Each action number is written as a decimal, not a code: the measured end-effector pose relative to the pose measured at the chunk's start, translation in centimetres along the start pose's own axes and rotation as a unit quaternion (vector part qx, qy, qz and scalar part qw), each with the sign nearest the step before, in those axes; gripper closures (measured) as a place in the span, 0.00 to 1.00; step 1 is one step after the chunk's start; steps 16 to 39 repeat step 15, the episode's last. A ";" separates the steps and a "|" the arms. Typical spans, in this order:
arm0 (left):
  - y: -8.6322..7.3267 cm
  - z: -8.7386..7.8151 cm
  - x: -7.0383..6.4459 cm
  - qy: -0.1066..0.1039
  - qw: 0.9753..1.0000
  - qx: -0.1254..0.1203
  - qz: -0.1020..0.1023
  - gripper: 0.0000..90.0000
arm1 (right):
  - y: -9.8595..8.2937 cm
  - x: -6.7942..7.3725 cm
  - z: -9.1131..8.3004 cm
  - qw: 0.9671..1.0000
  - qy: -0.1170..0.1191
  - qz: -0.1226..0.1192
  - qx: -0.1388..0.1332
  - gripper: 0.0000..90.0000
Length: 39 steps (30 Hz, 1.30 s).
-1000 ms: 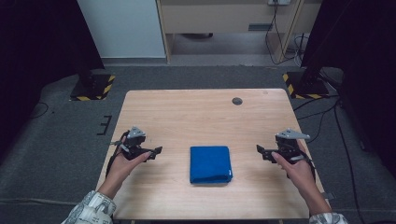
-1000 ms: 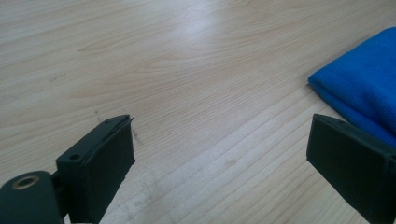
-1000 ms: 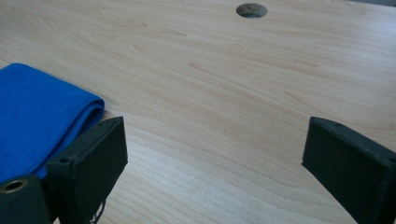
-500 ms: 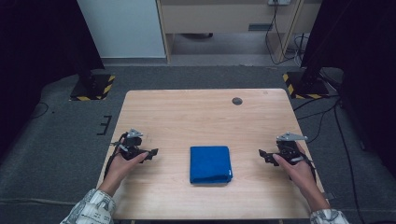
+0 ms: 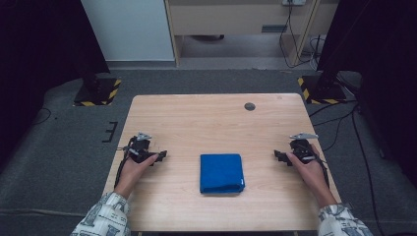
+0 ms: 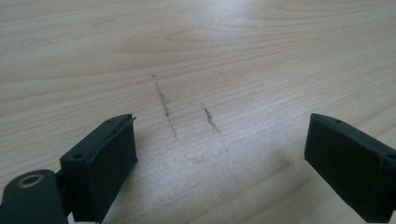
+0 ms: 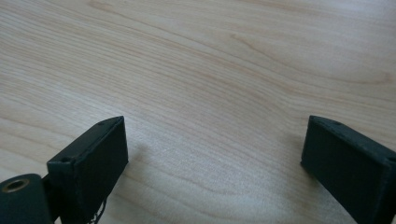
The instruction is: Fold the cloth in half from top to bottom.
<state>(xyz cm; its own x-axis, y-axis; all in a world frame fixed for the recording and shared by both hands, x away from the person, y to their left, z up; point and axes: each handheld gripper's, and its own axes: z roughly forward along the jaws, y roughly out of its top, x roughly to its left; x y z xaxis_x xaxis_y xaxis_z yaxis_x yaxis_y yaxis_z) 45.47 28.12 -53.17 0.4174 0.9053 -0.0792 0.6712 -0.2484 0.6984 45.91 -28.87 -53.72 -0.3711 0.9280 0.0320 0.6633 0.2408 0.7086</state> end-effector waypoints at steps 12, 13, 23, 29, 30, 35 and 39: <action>-0.1 0.8 -1.1 0.024 0.999 -0.002 0.036 0.03 | 0.5 1.6 1.0 1.000 -0.027 0.007 0.002 0.00; -0.1 0.8 -1.1 0.024 0.999 -0.002 0.036 0.03 | 0.5 1.7 1.0 0.999 -0.034 0.012 0.002 0.00; -0.1 0.8 -1.2 0.025 0.999 -0.001 0.034 0.03 | 0.4 1.8 0.9 0.999 -0.045 0.023 0.002 0.00; -0.1 0.8 -1.2 0.025 0.999 -0.001 0.034 0.03 | 0.4 1.8 0.9 0.999 -0.045 0.023 0.002 0.00; -0.1 0.8 -1.2 0.025 0.999 -0.001 0.034 0.03 | 0.4 1.8 0.9 0.999 -0.045 0.023 0.002 0.00; -0.1 0.8 -1.2 0.025 0.999 -0.001 0.034 0.03 | 0.4 1.8 0.9 0.999 -0.045 0.023 0.002 0.00; -0.1 0.8 -1.2 0.025 0.999 -0.001 0.034 0.03 | 0.4 1.8 0.9 0.999 -0.045 0.023 0.002 0.00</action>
